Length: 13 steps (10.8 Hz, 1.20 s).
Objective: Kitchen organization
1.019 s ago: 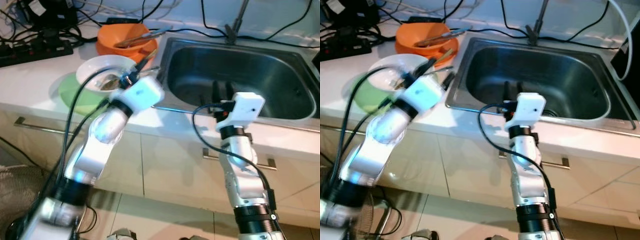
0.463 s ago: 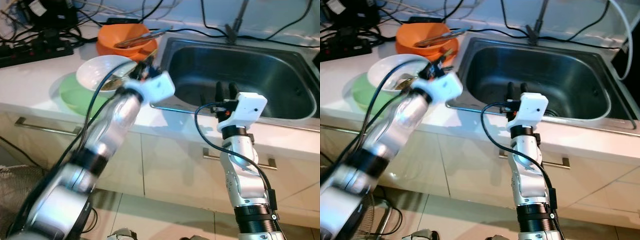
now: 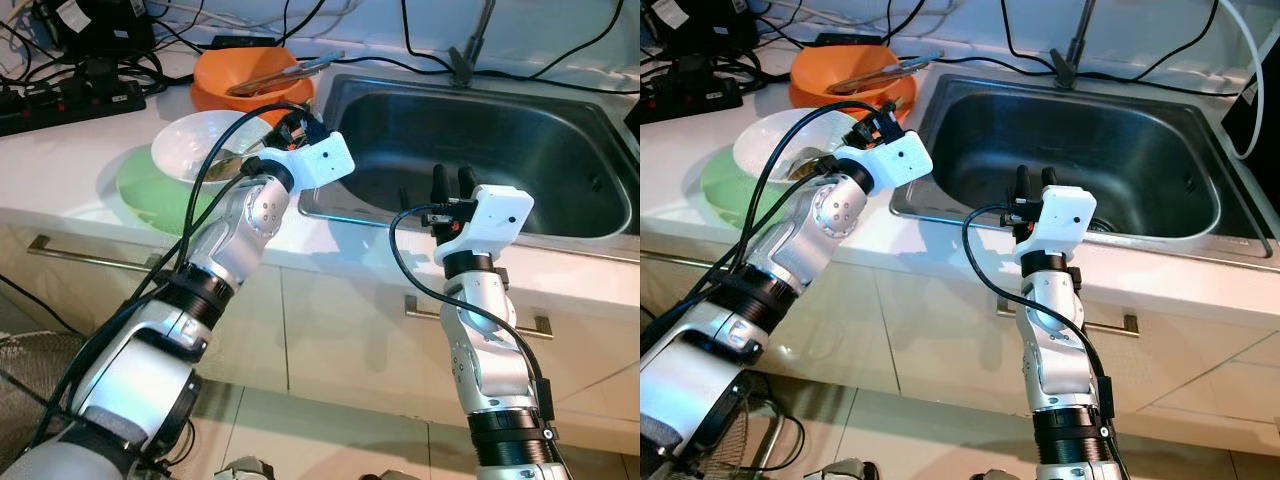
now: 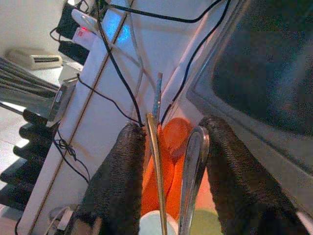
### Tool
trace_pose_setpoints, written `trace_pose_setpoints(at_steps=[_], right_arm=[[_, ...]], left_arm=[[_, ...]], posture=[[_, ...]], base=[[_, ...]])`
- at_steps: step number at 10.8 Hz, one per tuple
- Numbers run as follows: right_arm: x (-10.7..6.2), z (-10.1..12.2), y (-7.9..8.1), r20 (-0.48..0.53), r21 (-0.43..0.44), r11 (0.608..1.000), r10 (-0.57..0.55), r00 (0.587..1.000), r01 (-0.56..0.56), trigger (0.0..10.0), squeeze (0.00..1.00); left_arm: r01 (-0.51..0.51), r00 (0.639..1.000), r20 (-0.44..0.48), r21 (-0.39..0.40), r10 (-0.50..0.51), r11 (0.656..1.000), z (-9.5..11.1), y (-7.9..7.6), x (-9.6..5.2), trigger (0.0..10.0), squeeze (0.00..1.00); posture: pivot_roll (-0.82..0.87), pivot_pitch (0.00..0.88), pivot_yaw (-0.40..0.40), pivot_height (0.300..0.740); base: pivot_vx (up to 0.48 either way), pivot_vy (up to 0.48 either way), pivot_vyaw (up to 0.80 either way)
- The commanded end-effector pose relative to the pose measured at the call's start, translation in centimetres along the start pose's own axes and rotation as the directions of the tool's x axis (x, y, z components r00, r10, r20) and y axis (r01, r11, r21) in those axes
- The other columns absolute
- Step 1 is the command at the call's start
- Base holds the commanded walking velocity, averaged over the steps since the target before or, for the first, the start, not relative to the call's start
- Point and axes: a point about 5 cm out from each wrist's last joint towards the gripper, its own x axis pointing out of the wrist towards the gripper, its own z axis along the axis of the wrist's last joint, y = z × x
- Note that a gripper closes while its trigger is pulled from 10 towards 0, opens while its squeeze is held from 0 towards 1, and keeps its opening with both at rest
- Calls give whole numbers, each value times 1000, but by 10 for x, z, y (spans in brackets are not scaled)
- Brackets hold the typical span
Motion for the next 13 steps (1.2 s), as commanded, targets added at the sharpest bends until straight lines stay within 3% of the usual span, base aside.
trace_pose_setpoints(at_steps=[1, 12, 13], right_arm=[[1, 3, -3, 2, 14, 1000, -20, 1000, 20, 10000, 0], [1, 0, -3, -19, 34, 999, -30, 999, 31, 10000, 0], [1, 0, -2, -21, 38, 999, -29, 999, 30, 10000, 0]], left_arm=[[2, 1000, 21, 22, -3, 1000, 6, 0, 3, 0, 0], [9, 1000, 26, 69, -10, 998, 6, 3, 7, 0, 0], [-39, 999, 25, 147, 35, 988, 7, 15, 8, 0, 0]], posture=[[56, 64, -5, 740], [64, 61, -6, 740], [67, 58, -6, 740]], base=[[0, 0, 0], [0, 0, 0], [0, 0, 0]])
